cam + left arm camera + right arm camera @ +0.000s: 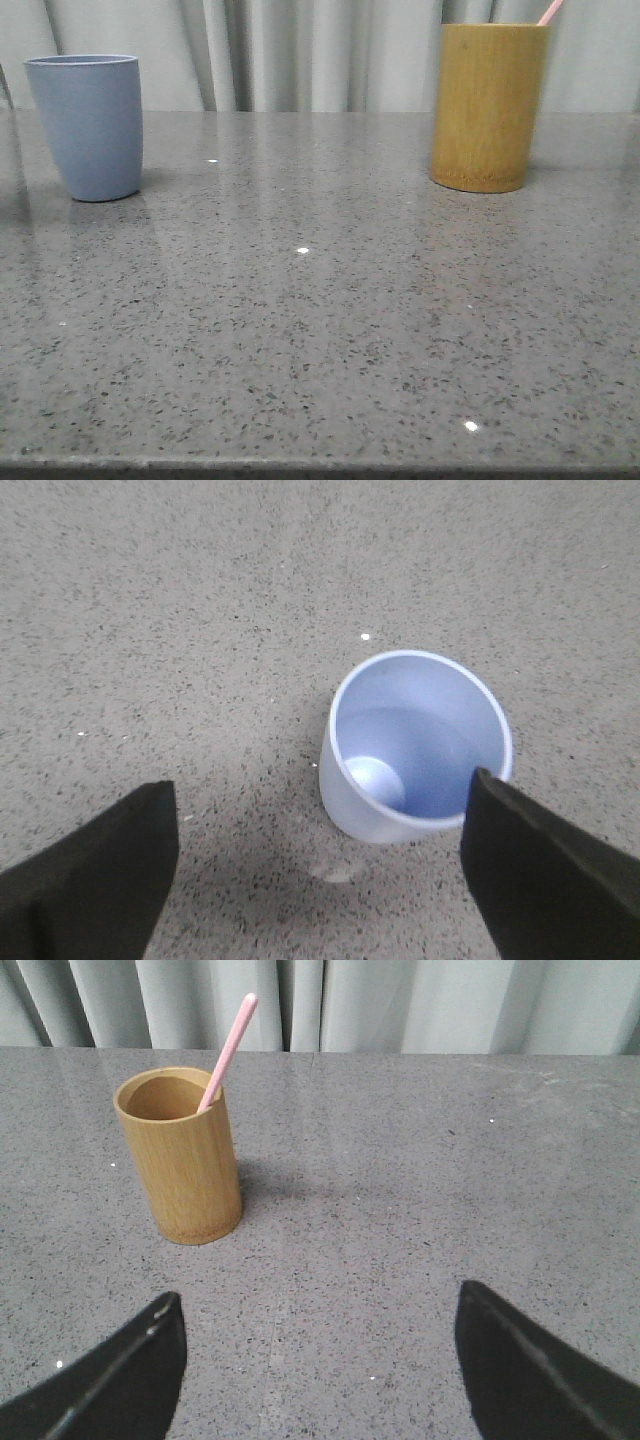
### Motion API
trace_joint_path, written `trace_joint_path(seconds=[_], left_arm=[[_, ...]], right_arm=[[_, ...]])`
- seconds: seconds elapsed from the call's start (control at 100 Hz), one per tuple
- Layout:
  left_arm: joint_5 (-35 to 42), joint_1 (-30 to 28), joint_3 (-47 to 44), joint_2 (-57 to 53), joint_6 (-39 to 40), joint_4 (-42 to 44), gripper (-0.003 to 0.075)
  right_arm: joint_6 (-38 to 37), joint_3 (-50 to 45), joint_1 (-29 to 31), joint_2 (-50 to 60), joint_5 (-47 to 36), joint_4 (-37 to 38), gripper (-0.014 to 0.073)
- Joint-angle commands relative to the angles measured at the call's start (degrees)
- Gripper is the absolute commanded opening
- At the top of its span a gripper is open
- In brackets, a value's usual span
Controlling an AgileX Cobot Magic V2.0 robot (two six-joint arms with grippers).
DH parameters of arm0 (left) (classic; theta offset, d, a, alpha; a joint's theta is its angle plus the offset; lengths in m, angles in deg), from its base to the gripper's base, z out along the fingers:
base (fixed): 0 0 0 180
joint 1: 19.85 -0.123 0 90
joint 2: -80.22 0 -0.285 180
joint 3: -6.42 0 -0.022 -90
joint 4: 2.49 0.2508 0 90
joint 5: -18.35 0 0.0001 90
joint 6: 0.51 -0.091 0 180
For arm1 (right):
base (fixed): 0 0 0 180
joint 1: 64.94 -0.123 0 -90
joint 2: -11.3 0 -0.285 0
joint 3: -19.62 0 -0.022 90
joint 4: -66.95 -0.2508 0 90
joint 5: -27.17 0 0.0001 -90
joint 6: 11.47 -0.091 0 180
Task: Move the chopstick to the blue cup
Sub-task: 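Lower the open left gripper over the rim of the blue cup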
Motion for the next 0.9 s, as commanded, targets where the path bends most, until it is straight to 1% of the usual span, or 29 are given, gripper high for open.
trace_joint_path(seconds=[0.0, 0.26, 0.38, 0.46, 0.6, 0.62, 0.75, 0.89], left_arm=[[2.1, 0.1, 4.0, 2.3, -0.3, -1.7, 0.0566], [2.7, 3.5, 6.7, 8.3, -1.2, -1.7, 0.0566], [3.6, 3.6, 6.8, 10.3, -1.2, -1.7, 0.0564], [4.3, 3.6, 6.8, 11.3, -1.2, -1.6, 0.0543], [5.5, 3.6, 6.8, 12.3, -1.2, -1.6, 0.047], [5.7, 3.6, 6.8, 12.4, -1.2, -1.6, 0.0447], [6.0, 3.6, 6.8, 13.2, -1.2, -1.6, 0.037], [5.6, 3.6, 6.8, 14.8, -1.2, -1.6, 0.0304]], right_arm=[[0.1, 1.8, 0.3, -1.0, -4.1, 0.0, 0.056], [0.1, 1.8, 0.3, -1.0, -4.1, 0.0, 0.056], [0.1, 1.8, 0.3, -1.0, -4.1, 0.0, 0.056], [0.1, 1.8, 0.3, -1.0, -4.1, 0.0, 0.056], [0.1, 1.8, 0.3, -1.0, -4.1, 0.0, 0.056], [0.1, 1.8, 0.3, -1.0, -4.1, 0.0, 0.056], [0.1, 1.8, 0.3, -1.0, -4.1, 0.0, 0.056], [0.1, 1.8, 0.3, -1.0, -4.1, 0.0, 0.056]])
